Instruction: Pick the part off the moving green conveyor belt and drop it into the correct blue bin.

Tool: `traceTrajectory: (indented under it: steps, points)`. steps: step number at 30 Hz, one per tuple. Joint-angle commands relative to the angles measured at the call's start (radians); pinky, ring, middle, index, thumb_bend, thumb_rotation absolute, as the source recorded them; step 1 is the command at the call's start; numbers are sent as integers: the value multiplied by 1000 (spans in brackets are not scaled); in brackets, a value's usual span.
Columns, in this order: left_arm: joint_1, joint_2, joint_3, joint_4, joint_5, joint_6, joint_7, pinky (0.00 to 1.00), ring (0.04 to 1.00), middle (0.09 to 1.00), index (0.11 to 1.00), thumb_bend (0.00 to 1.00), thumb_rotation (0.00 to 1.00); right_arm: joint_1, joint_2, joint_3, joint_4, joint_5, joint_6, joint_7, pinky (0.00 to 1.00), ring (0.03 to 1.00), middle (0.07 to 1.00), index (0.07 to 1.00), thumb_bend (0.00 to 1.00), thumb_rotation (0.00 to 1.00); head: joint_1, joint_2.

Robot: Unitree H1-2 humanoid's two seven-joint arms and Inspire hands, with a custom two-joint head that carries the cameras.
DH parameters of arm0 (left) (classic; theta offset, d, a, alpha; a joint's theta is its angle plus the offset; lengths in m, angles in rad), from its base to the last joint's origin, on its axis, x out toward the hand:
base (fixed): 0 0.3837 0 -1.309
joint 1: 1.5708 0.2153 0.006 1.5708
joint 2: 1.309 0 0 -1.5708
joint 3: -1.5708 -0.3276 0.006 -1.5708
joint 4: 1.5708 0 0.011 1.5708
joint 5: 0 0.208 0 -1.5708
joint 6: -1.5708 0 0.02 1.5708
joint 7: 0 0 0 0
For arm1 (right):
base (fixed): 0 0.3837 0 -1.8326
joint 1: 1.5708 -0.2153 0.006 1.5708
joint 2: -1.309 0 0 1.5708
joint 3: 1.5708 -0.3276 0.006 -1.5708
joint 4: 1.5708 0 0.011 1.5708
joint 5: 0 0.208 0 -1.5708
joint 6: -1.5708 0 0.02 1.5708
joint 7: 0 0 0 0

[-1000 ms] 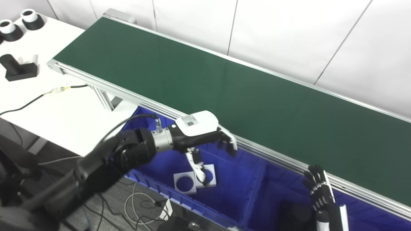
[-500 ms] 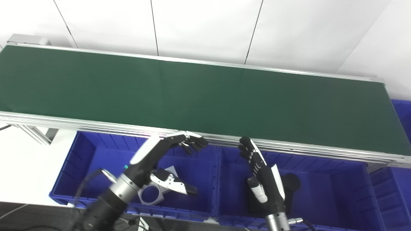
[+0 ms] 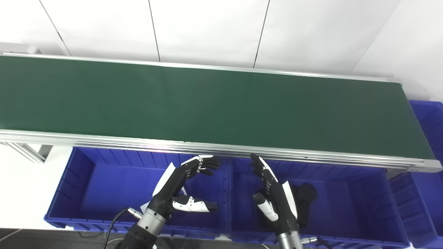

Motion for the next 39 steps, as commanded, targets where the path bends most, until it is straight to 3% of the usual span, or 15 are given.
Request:
traceTrajectory:
  steps: [1, 6, 11, 17, 27, 39]
  points:
    - [-12, -10, -14, -3, -12, -36, 25, 693, 764, 779, 764, 900, 500, -12, -9, 8, -14, 13, -47, -13, 891, 924, 939, 915, 882, 935, 30, -3]
    - [-3, -23, -42, 5, 25, -36, 70, 726, 802, 826, 797, 902, 518, -6, -33, 13, -13, 11, -47, -26, 881, 926, 938, 922, 882, 958, 83, -18]
    - [5, -18, -60, 2, 33, -36, 95, 776, 829, 842, 803, 900, 509, -5, -50, 28, -8, 7, -47, -45, 885, 927, 935, 925, 868, 981, 84, -28]
    - [4, 2, -83, 8, 53, -36, 132, 796, 842, 852, 816, 909, 578, -5, -53, 44, 2, 10, -47, -64, 877, 921, 932, 922, 888, 966, 82, -51]
    - [0, 16, -95, 36, -22, -36, 120, 849, 882, 887, 846, 900, 577, -18, -53, 75, 26, 19, -47, -90, 869, 905, 927, 921, 883, 956, 13, -77]
    - [-4, 32, -106, 60, -36, -36, 123, 829, 880, 888, 855, 889, 589, -34, -54, 111, 64, 31, -47, -120, 891, 920, 932, 912, 874, 922, 18, -129]
